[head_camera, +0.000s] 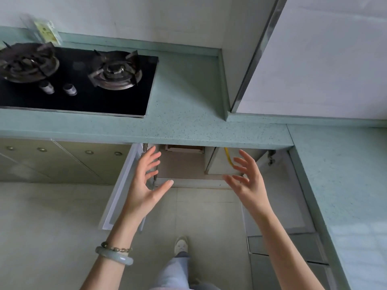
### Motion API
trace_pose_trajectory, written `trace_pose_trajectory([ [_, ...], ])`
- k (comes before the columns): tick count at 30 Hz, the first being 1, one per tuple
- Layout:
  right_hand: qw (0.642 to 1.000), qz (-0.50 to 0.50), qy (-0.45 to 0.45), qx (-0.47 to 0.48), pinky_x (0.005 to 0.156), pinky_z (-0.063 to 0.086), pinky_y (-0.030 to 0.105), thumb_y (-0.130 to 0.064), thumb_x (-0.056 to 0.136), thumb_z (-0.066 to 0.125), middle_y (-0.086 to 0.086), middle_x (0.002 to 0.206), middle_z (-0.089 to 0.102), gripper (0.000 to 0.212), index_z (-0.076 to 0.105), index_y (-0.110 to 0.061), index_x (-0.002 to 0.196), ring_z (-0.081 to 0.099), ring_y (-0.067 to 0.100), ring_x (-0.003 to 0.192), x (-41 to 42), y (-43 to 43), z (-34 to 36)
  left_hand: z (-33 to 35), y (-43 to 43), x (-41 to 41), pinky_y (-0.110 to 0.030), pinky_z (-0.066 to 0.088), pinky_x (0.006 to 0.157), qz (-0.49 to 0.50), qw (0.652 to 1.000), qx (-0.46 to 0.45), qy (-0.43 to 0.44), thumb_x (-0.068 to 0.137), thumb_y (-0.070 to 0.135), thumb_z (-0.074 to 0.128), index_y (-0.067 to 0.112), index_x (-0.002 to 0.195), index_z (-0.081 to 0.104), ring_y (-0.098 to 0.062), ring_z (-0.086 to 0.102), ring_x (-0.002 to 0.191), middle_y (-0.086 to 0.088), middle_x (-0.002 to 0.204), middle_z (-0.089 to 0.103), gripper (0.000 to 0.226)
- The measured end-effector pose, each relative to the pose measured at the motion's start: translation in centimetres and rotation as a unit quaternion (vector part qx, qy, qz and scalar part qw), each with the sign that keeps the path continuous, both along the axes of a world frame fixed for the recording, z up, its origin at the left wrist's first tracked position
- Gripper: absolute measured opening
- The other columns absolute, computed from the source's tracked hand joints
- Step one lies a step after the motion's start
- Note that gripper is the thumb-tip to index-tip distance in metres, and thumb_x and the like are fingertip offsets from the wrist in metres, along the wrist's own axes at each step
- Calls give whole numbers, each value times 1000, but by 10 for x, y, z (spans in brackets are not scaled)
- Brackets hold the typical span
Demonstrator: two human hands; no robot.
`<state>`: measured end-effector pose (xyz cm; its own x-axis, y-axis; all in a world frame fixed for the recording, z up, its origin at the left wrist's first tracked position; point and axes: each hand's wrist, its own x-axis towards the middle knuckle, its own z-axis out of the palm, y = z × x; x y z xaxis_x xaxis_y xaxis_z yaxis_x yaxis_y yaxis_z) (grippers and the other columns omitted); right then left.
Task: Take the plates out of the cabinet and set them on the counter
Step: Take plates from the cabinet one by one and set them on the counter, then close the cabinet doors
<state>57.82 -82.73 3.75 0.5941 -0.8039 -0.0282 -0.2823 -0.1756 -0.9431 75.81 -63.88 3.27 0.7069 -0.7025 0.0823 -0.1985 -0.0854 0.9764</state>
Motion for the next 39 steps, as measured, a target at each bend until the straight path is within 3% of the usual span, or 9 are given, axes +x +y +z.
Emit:
trace_pose_trajectory([
  [3,1000,-3,3,3,88,52,29,-14,78,75,-12,125,55,73,40,-34,139,56,8,114,17,-15,-7,-7,-13,15,-35,41,105,10,1000,-4,0,72,16,75,29,144,33,-11,47,129,8,142,47,85],
  [11,999,10,32,22,90,53,37,-14,76,77,-16,123,55,74,41,-36,136,56,6,113,50,-38,-35,-29,-46,35,-29,41,103,19,999,18,33,72,16,75,36,140,34,-7,47,127,12,139,48,82],
  [19,998,26,32,41,89,53,33,-12,77,76,-4,127,55,72,41,-29,137,56,9,112,53,-55,-83,-81,-57,24,-26,40,104,42,996,30,66,71,16,75,24,144,34,-7,47,127,6,141,47,84],
  [32,995,40,44,74,91,52,34,-19,78,76,-3,132,51,74,36,-25,141,54,13,117,-2,-45,-238,-226,-46,-32,-22,40,103,64,993,74,60,73,14,77,22,145,32,-8,47,128,5,144,45,86],
  [39,998,33,7,45,89,51,30,-17,77,76,-15,124,52,73,38,-29,138,54,9,114,-3,-51,-321,-318,-46,-36,-26,41,104,69,995,59,39,71,13,76,21,145,32,-8,47,127,3,143,45,86],
])
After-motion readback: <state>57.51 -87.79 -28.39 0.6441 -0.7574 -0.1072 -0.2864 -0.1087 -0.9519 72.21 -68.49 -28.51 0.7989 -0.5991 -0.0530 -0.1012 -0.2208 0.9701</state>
